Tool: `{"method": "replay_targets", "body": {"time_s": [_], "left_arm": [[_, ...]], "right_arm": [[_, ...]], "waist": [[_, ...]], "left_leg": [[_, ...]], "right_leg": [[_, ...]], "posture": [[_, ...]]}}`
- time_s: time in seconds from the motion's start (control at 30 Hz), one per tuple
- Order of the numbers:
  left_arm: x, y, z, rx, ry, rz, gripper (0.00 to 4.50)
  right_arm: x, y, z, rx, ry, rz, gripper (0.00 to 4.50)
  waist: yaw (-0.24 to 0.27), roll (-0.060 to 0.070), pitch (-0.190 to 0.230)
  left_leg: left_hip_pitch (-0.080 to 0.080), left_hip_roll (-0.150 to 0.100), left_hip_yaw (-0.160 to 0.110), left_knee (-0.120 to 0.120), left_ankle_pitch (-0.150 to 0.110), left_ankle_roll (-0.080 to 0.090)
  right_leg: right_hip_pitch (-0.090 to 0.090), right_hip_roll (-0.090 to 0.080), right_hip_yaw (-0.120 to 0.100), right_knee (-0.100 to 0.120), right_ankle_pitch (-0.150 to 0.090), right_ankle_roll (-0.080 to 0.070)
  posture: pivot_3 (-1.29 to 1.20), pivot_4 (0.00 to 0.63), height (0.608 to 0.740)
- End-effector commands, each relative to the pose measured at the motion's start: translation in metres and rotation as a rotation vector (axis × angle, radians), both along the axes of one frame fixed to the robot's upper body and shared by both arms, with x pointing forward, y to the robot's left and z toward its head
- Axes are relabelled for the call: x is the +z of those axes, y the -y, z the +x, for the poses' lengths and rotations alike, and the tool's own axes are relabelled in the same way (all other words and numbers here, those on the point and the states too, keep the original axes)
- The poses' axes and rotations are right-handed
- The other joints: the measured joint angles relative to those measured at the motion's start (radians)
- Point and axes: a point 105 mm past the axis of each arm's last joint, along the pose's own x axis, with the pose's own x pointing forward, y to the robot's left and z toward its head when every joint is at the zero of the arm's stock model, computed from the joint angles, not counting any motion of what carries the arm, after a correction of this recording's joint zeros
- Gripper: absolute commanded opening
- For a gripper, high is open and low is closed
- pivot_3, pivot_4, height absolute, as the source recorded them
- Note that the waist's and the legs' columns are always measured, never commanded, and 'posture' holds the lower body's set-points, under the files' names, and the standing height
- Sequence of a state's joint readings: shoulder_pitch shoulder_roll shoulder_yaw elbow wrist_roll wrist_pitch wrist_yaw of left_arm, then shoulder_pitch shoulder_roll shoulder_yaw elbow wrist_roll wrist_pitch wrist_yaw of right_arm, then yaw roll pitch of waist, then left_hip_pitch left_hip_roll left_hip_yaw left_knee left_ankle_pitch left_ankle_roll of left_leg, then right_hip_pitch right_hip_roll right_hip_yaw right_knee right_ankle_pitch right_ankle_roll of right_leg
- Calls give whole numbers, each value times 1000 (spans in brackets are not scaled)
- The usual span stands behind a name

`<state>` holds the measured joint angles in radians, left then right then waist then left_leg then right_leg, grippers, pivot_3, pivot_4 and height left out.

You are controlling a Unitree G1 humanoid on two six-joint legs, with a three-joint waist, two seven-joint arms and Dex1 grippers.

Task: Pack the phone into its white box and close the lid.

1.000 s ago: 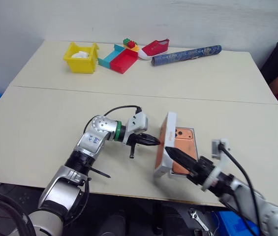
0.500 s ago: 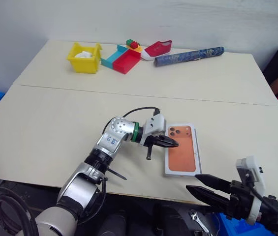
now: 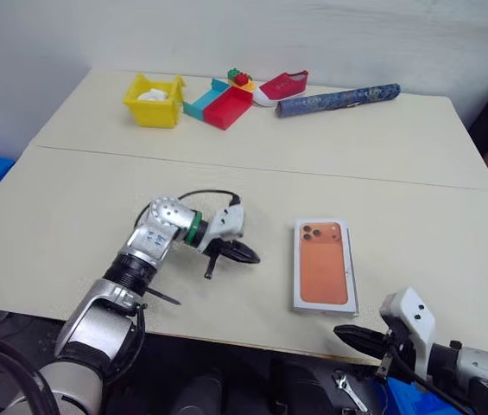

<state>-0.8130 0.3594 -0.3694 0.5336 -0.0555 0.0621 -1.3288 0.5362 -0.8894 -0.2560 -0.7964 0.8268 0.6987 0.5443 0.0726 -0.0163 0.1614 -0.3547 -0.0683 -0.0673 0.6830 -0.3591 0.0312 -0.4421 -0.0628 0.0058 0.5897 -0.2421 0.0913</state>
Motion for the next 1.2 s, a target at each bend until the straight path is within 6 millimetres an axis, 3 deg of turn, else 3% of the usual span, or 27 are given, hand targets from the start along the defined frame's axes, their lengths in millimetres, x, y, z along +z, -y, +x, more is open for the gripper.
{"method": "replay_targets", "body": {"time_s": [0.03,0.27,0.5,0.67,1.03,1.2], "left_arm": [[2,24,5,-9,64,-12,0],[2,58,6,-40,83,-47,0],[10,73,7,-36,78,-96,0],[14,74,7,-41,80,-103,0],[29,52,12,-23,75,-134,0],[50,60,6,-47,12,-231,0]], "right_arm": [[-4,-2,3,9,21,9,21],[-10,0,10,-32,41,10,21],[-3,3,16,-88,74,35,21],[-1,6,17,-103,71,26,21],[9,10,12,-111,75,51,21],[32,4,6,-67,109,144,21]], "waist": [[4,0,0],[2,0,0],[-3,0,0],[-4,0,0],[-8,0,0],[-12,-1,0]], "left_leg": [[0,0,0,0,0,0],[-1,0,1,0,0,0],[0,0,1,0,0,0],[0,0,1,0,1,0],[1,0,1,0,1,0],[0,0,1,0,1,0]], "right_leg": [[0,0,0,0,0,0],[-1,1,0,0,0,1],[-1,1,0,2,0,1],[-1,0,0,2,0,1],[-1,0,1,2,0,1],[0,1,0,4,0,1]], "posture": [[0,150,740],[0,150,740],[0,150,740],[0,150,740],[0,150,740],[0,150,740]]}}
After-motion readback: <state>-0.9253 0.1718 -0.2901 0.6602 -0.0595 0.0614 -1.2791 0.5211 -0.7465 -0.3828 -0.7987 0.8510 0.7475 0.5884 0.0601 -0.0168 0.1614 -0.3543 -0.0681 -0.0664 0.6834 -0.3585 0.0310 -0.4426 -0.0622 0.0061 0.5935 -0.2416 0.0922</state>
